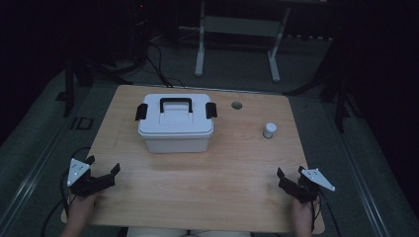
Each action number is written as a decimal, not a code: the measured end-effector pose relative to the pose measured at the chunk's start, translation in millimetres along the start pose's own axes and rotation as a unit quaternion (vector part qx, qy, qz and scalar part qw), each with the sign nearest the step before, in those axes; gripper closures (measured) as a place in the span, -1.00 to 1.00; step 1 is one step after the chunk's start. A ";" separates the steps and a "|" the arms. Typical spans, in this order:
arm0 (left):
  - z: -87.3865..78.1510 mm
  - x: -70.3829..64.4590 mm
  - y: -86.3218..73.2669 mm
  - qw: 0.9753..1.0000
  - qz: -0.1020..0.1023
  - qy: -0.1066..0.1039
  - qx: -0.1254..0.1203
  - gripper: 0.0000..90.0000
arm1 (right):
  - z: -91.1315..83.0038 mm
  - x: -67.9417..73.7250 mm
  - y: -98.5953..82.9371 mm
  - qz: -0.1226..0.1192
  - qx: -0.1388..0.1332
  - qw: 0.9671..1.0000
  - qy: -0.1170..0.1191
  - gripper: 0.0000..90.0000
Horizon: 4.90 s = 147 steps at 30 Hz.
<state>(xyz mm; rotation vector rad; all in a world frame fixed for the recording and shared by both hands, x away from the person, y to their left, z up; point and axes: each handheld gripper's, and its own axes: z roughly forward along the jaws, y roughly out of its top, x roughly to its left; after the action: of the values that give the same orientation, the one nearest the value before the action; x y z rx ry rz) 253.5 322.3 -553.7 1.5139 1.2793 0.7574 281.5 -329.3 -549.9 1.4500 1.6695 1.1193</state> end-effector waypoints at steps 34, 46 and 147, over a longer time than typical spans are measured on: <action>29.8 -4.1 33.1 0.992 0.031 -0.122 0.020 -0.68 | 43.6 77.6 57.5 -0.071 0.027 0.982 0.170 -0.40; 67.8 3.7 40.0 0.990 0.038 -0.129 0.044 0.23 | 87.8 122.6 74.6 -0.118 0.026 0.972 0.199 0.54; 87.4 -89.9 24.6 0.961 0.054 -0.244 0.121 0.98 | 57.7 128.2 41.3 -0.082 0.056 0.967 0.233 1.00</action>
<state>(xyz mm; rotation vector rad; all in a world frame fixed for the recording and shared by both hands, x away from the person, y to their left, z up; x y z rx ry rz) 318.3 212.4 -548.1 1.8384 0.9427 0.2652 327.8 -191.8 -529.5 1.1416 2.1612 1.3633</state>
